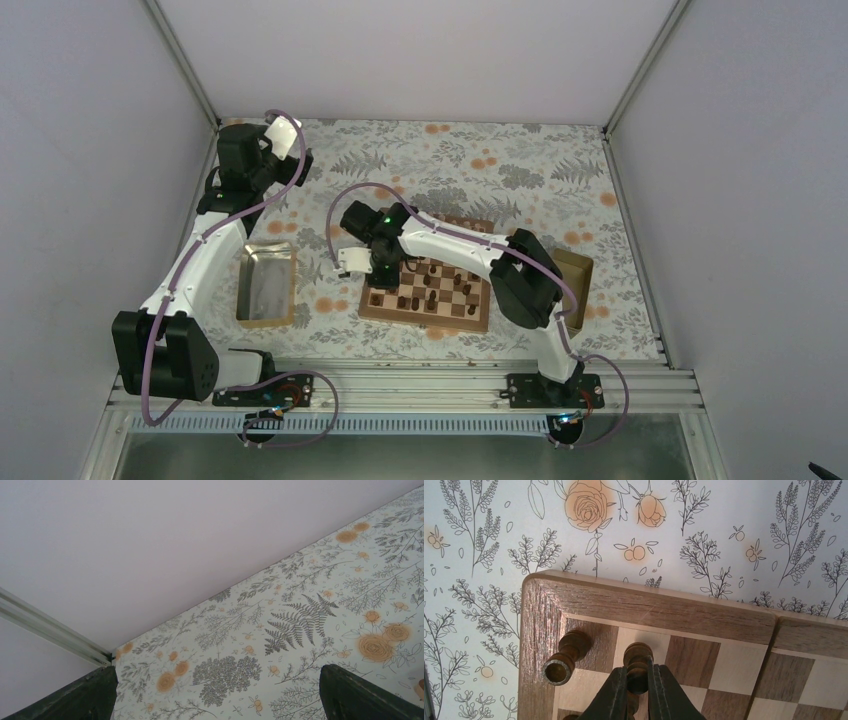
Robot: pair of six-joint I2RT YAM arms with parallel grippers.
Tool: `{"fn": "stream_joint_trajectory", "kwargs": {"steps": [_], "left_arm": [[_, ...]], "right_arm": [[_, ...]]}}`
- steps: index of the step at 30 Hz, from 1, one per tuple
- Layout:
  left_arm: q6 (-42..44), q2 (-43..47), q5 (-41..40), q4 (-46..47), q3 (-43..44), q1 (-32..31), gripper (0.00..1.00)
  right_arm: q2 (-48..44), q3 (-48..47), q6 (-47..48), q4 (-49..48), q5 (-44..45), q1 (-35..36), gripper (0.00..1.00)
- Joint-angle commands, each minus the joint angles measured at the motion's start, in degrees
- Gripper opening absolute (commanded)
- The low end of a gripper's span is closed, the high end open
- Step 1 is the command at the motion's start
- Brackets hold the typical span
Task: Set up the chess pieces on the board
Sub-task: Adjust the chess piece on the chessboard.
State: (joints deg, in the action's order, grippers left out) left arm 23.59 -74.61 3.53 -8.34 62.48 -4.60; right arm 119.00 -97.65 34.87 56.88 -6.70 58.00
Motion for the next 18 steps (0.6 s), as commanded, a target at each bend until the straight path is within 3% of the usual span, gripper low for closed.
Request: {"fn": "stream_joint_trajectory", "kwargs": {"steps": [1,12,18], "left_arm": [[0.49,0.87,0.91,1.04,-0.33,0.38,1.0],[0.49,0.83,1.02,1.04,-0.23,0.38,1.0],[0.44,0.82,1.04,0.96,-0.18,0.35,1.0]], "right_arm": [[-1.41,0.26,-0.21,0.72,0.63,-0.34,0.1],[-1.21,0.79,-0.2,0.6,0.72,-0.51,0.15],[-2.06,1.22,-0.44,-0.47,1.65,-0.52,0.43]]}}
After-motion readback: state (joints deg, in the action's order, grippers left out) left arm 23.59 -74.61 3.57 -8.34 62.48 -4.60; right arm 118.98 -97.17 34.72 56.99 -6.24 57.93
